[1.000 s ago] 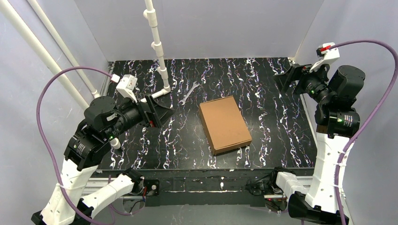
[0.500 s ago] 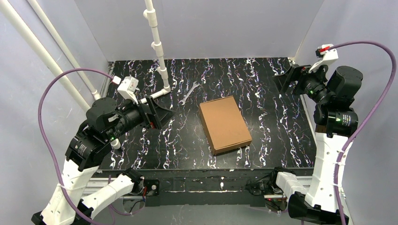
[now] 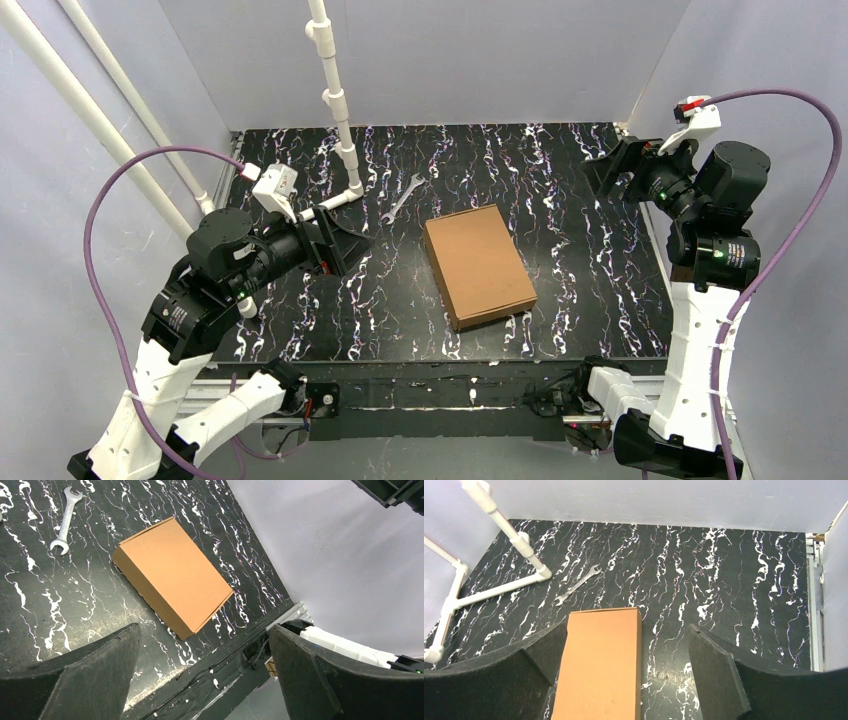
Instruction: Fold the paper box
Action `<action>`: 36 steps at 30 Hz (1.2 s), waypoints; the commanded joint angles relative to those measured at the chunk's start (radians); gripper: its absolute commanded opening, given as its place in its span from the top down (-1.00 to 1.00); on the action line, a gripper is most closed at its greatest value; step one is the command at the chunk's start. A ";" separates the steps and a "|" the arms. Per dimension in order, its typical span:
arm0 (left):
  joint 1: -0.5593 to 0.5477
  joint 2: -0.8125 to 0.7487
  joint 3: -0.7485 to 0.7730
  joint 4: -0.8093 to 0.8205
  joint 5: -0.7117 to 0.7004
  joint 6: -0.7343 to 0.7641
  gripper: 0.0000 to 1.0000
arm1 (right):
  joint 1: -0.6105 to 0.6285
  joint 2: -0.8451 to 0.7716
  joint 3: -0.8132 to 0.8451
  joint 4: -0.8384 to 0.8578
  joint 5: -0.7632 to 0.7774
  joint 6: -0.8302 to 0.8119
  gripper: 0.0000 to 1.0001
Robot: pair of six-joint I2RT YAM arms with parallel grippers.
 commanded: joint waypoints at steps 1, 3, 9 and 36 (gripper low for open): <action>0.004 -0.007 -0.011 0.021 -0.008 0.019 -0.97 | -0.009 -0.008 -0.007 0.047 0.019 0.019 -0.97; 0.004 -0.007 -0.013 0.023 -0.007 0.023 -0.97 | -0.010 -0.006 -0.006 0.046 0.033 0.019 -0.97; 0.004 -0.004 -0.022 0.025 -0.011 0.030 -0.97 | -0.011 -0.001 -0.012 0.051 0.037 0.020 -0.97; 0.004 -0.011 -0.054 0.029 -0.029 0.045 -0.97 | -0.019 0.009 -0.023 0.057 0.043 0.022 -0.97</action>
